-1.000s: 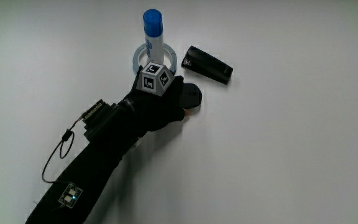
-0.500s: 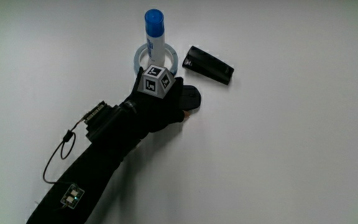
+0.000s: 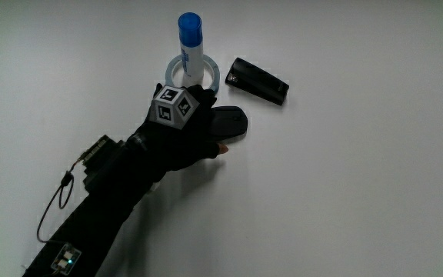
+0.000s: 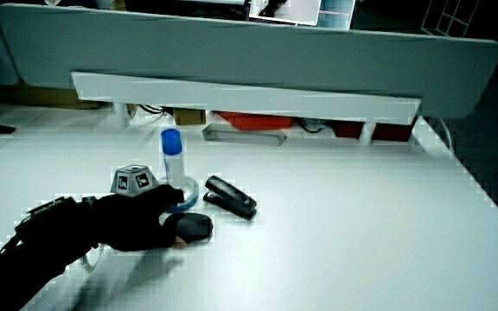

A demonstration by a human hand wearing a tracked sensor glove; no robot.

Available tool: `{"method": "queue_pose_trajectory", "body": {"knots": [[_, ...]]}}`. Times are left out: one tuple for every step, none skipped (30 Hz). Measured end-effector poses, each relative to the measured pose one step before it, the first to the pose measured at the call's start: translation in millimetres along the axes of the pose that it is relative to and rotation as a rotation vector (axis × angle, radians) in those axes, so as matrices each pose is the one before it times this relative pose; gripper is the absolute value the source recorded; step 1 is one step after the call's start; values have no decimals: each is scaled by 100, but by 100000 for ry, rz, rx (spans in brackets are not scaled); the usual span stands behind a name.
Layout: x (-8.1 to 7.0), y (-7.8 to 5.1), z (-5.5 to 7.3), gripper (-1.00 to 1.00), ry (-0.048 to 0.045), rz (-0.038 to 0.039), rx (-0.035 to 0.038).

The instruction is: Place mouse

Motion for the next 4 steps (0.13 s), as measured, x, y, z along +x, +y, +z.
{"method": "queue_pose_trajectory", "body": {"knots": [[-334, -513, 66, -100, -1934, -1247, 1900], [124, -994, 639, -100, -2346, -1173, 220], [3, -873, 381, -100, -15, -2234, 2190], [-457, -604, -170, -100, -6129, -3102, 419]]}}
